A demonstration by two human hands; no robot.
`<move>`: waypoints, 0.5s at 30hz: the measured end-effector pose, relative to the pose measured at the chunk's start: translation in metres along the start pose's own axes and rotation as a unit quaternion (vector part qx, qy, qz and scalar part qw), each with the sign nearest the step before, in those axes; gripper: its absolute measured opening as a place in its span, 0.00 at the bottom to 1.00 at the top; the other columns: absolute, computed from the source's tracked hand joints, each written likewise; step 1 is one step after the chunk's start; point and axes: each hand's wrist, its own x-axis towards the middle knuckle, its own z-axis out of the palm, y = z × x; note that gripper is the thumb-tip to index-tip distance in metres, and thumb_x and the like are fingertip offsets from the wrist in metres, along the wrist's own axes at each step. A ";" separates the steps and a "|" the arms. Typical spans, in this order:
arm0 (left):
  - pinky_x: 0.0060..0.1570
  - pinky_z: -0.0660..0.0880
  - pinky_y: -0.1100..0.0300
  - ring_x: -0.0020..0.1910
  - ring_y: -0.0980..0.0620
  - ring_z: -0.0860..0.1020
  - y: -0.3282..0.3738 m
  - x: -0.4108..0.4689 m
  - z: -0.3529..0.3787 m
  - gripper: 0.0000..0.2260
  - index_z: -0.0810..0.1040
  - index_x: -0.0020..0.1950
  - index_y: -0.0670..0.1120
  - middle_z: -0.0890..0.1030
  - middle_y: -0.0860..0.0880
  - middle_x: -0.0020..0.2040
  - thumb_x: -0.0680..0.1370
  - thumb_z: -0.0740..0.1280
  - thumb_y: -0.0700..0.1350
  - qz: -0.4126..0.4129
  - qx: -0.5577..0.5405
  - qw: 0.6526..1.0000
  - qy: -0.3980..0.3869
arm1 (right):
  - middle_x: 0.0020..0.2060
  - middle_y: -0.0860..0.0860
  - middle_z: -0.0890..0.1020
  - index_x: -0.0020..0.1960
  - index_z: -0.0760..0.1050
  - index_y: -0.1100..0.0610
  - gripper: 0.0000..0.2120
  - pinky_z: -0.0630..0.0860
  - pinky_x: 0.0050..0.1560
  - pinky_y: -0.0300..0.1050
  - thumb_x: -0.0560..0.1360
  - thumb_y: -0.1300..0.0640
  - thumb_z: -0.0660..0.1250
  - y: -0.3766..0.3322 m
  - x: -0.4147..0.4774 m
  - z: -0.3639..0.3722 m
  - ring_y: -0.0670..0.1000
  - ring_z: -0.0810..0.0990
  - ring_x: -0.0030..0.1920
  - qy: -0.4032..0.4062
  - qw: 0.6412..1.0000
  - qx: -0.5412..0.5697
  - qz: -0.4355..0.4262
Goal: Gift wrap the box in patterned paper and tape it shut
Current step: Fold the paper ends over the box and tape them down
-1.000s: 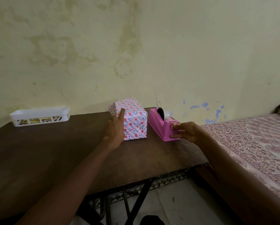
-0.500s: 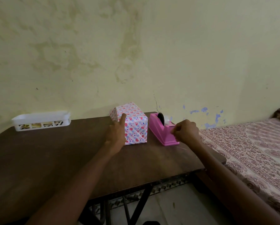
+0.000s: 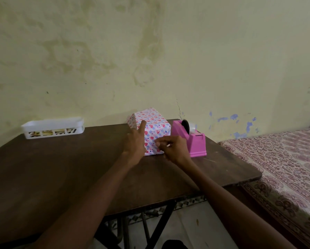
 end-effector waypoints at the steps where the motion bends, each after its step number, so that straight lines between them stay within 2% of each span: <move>1: 0.60 0.73 0.54 0.67 0.42 0.71 -0.001 0.001 0.001 0.45 0.46 0.78 0.51 0.66 0.39 0.71 0.72 0.74 0.50 0.000 -0.002 1.000 0.002 | 0.47 0.50 0.86 0.55 0.84 0.56 0.08 0.77 0.32 0.33 0.76 0.58 0.71 0.003 0.001 0.004 0.43 0.82 0.31 0.004 1.000 -0.003 -0.007; 4: 0.58 0.75 0.54 0.66 0.42 0.72 -0.003 0.002 0.003 0.45 0.47 0.78 0.51 0.67 0.39 0.70 0.73 0.74 0.49 0.003 -0.001 1.000 0.012 | 0.52 0.48 0.85 0.59 0.82 0.53 0.11 0.81 0.43 0.35 0.76 0.56 0.71 0.008 0.003 0.010 0.40 0.83 0.43 0.007 1.000 -0.024 -0.018; 8: 0.55 0.76 0.55 0.64 0.43 0.74 -0.004 0.001 0.005 0.43 0.47 0.78 0.51 0.69 0.40 0.69 0.73 0.74 0.48 0.008 0.000 1.000 0.027 | 0.48 0.45 0.85 0.67 0.76 0.49 0.20 0.74 0.44 0.25 0.75 0.57 0.72 0.009 0.001 0.015 0.39 0.83 0.43 -0.015 0.999 -0.010 -0.028; 11: 0.53 0.77 0.55 0.62 0.43 0.75 -0.005 0.001 0.004 0.44 0.48 0.78 0.52 0.70 0.39 0.68 0.73 0.75 0.47 0.009 -0.002 0.999 0.031 | 0.50 0.47 0.85 0.68 0.75 0.47 0.23 0.73 0.49 0.25 0.74 0.57 0.73 0.011 0.003 0.017 0.37 0.82 0.45 -0.006 0.999 -0.014 -0.031; 13: 0.54 0.77 0.56 0.63 0.44 0.75 -0.004 0.001 0.004 0.44 0.48 0.78 0.52 0.70 0.39 0.68 0.73 0.75 0.47 0.008 -0.004 1.000 0.028 | 0.50 0.47 0.85 0.65 0.76 0.46 0.22 0.76 0.50 0.29 0.73 0.57 0.75 0.012 0.004 0.019 0.39 0.83 0.45 0.008 0.999 -0.014 -0.036; 15: 0.55 0.76 0.56 0.64 0.43 0.74 -0.004 0.000 0.003 0.44 0.47 0.78 0.51 0.69 0.40 0.69 0.73 0.74 0.48 0.007 -0.007 1.000 0.023 | 0.51 0.44 0.83 0.58 0.76 0.46 0.18 0.81 0.47 0.38 0.72 0.57 0.75 0.013 0.005 0.019 0.41 0.83 0.44 0.027 0.999 -0.002 -0.033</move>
